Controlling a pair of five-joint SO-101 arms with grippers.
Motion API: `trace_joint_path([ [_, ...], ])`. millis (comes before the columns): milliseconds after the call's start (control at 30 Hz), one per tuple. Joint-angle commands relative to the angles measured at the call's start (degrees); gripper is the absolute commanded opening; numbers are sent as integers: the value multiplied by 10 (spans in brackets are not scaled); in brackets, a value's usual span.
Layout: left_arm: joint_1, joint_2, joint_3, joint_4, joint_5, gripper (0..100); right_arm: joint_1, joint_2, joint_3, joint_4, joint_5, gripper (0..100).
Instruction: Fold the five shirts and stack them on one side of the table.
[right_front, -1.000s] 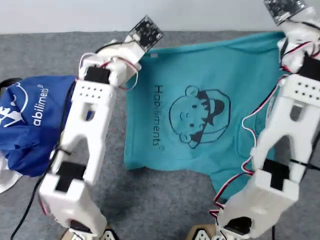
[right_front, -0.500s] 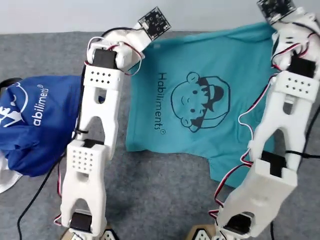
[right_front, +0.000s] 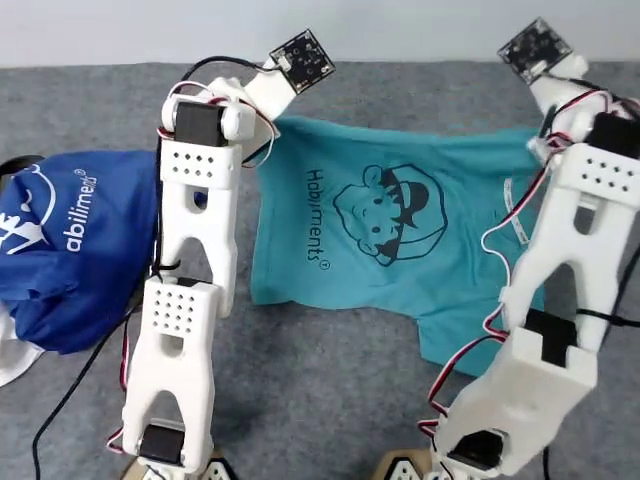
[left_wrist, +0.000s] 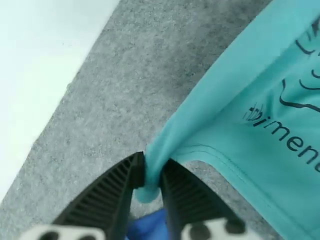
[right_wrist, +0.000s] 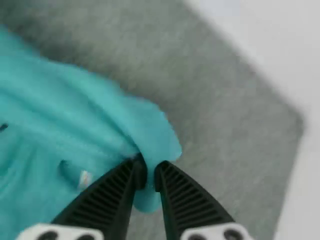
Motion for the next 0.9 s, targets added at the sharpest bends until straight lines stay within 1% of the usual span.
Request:
trace_joint_path([
  [0, 11, -70, 38, 14, -4, 15, 17, -51, -10, 74, 5, 9],
  [100, 18, -117, 133, 14, -7, 15, 29, -57, -10, 101, 5, 9],
  [267, 20, -202, 312, 13, -41, 15, 51, -58, -11, 130, 6, 9],
  [367, 20, -251, 407, 13, -42, 15, 65, -58, -11, 177, 7, 9],
  [533, 21, -323, 560, 13, -45, 15, 81, -76, -11, 271, 36, 9],
  [633, 30, -353, 653, 13, -51, 16, 102, -89, -1, 276, 35, 9],
  [733, 45, -369, 725, 12, -49, 16, 118, -107, 40, 277, 37, 9],
  [867, 56, -364, 758, 10, -42, 16, 139, -145, 135, 276, 55, 9],
])
